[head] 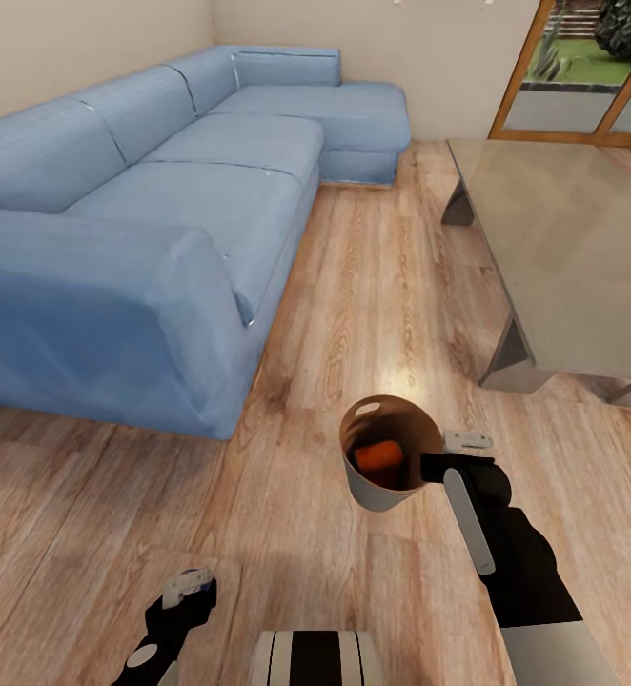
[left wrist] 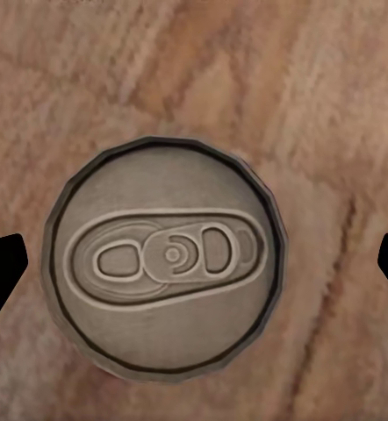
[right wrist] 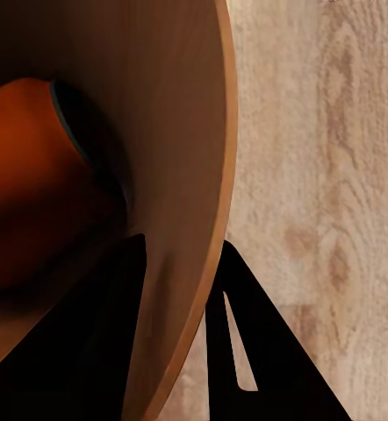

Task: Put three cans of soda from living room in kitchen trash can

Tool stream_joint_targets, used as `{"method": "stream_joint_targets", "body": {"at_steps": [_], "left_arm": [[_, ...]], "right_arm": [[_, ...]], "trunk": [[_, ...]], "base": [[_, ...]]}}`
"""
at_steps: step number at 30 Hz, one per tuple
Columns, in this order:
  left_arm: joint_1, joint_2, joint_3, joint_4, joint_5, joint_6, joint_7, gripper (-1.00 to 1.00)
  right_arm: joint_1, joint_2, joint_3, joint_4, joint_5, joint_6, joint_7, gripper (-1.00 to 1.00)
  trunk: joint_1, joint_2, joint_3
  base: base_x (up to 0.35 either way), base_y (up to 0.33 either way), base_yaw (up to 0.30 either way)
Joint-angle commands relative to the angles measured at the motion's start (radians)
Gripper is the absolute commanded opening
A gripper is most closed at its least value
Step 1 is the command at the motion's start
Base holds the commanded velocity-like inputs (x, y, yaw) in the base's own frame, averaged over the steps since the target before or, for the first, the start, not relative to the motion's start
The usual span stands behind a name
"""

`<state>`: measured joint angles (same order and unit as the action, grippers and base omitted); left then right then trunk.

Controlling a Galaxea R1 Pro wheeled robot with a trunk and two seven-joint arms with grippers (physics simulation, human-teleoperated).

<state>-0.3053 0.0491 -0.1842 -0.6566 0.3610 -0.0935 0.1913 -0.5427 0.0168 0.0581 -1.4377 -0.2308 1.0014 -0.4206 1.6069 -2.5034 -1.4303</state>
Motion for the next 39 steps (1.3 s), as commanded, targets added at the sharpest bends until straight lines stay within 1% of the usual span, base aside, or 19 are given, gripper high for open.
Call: {"method": "stream_joint_targets", "body": {"at_steps": [1,33,36,39], "left_arm": [[0.0,0.0,0.0,0.0,0.0,0.0,0.0,1.0],[0.0,0.0,0.0,0.002,-0.001,0.0,-0.001,1.0],[0.0,0.0,0.0,0.002,-0.001,0.0,-0.001,1.0],[0.0,0.0,0.0,0.002,-0.001,0.0,0.0,1.0]], "right_arm": [[0.0,0.0,0.0,0.0,-0.005,-0.003,0.002,-1.0],[0.0,0.0,0.0,0.0,-0.005,-0.003,0.002,-1.0],[0.0,0.0,0.0,0.0,-0.005,-0.003,0.002,-1.0],[0.0,0.0,0.0,0.0,-0.005,-0.003,0.002,-1.0]], "trunk": [[0.0,0.0,0.0],[0.0,0.0,0.0],[0.001,-0.001,-0.012],[0.001,-0.001,-0.012]], "base": [[0.007,0.0,0.0],[0.01,0.014,0.0],[0.0,0.0,0.0],[0.0,0.0,0.0]]}}
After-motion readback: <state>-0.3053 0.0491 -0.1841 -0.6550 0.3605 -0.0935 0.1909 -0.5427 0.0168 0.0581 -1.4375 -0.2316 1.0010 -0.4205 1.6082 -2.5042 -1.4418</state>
